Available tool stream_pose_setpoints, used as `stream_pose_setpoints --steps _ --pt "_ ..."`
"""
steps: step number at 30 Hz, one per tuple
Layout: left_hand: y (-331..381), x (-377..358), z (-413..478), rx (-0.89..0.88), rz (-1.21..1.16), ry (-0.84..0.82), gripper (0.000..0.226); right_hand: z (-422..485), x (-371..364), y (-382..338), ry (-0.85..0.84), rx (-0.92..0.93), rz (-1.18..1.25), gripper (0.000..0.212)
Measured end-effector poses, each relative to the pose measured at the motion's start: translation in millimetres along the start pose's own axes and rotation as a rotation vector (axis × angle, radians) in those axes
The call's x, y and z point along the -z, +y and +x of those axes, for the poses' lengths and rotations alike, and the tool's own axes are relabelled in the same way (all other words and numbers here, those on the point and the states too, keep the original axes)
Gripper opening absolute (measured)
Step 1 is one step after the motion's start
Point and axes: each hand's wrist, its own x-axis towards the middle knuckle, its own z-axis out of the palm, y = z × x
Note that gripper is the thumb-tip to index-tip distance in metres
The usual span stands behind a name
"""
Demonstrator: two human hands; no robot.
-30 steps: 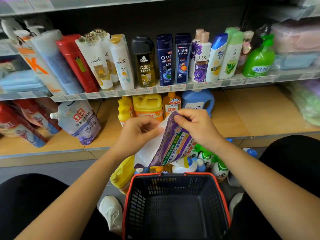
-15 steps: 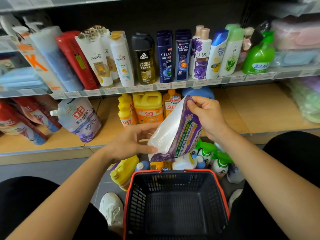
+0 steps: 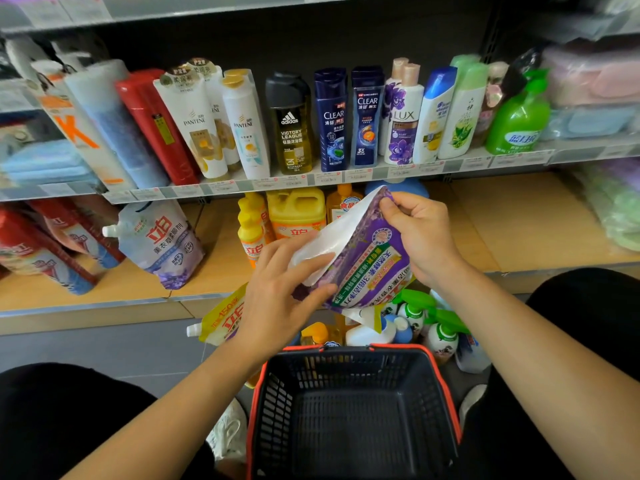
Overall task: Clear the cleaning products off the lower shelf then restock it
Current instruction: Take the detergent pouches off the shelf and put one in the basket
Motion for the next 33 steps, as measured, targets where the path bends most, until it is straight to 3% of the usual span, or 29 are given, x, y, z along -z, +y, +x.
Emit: stream_pose_setpoints --steps 6,10,13,17,22,28,33 --pt "-3 -11 -4 -0.086 0.006 0.171 0.032 -1 0 0 0.026 -0.025 -0.019 0.019" --pt "-10 -9 -5 -0.052 -0.012 0.283 0.02 -3 -1 -2 0.041 -0.038 0.011 0.024" --pt "-14 -3 -2 0.025 0.035 0.305 0.03 -2 -1 -2 0.043 -0.06 0.038 0.029" --pt "-22 3 3 0.181 0.158 0.204 0.042 -1 0 0 0.055 -0.078 0.049 0.026" --pt "-33 1 -1 0.056 0.097 0.107 0.031 2 4 4 0.064 -0.085 0.056 0.022" --pt "-27 2 2 0.069 -0.226 0.051 0.025 5 6 5 0.102 -0.117 0.078 0.017" --pt "-22 6 4 0.13 -0.322 0.075 0.019 4 5 0 0.116 -0.141 0.115 0.016"
